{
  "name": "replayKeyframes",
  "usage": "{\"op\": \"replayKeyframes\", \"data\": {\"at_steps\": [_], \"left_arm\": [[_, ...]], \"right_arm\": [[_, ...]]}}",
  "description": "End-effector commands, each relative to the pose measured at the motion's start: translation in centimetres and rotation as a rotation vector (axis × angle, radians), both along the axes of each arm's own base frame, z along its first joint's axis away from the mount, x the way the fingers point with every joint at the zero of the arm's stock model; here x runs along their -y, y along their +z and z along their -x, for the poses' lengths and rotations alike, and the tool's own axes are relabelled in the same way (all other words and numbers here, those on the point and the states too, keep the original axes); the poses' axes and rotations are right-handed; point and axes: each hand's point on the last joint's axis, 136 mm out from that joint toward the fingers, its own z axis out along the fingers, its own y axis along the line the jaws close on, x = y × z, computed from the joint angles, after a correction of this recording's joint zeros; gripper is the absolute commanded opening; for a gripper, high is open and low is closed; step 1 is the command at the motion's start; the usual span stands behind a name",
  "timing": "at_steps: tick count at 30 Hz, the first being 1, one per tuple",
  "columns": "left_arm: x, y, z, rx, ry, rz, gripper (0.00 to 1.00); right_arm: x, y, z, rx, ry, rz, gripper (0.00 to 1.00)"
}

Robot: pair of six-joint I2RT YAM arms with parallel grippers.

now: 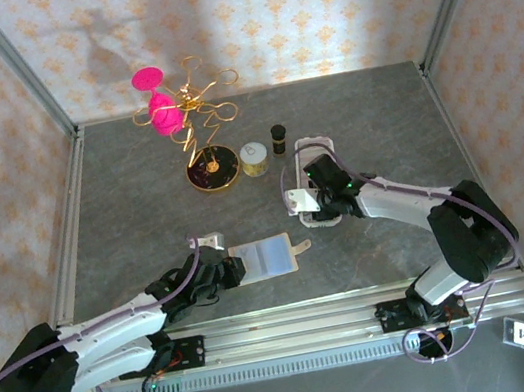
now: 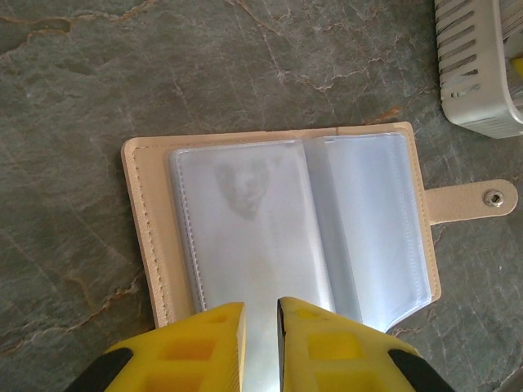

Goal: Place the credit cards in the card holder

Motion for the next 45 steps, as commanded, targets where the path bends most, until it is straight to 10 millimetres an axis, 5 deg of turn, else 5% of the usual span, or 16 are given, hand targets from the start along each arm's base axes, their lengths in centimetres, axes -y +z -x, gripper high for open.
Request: {"op": "replayKeyframes", "data": {"at_steps": [1,7,27,45], "left_arm": [[0.0,0.3,0.0,0.004,-0.002,-0.009,0.19],[-0.1,0.1,0.1,-0.002,-0.001,-0.005,0.19],[-0.1,-0.1,0.3,-0.009,0.003,0.001,0.18],[0.0,-0.1,0.3,-0.011,0.003,0.007,0.18]], "right_arm": [[-0.1,0.8,-0.5,0.028,0.004,0.009,0.42],[0.5,1.5,-0.3,0.069,0.002,0.021,0.27],[0.9,3.0,-0.4,0.113,-0.011,0.015,0.09],[1.0,4.8,0.2,0.119,-0.023,-0.017,0.08]]}}
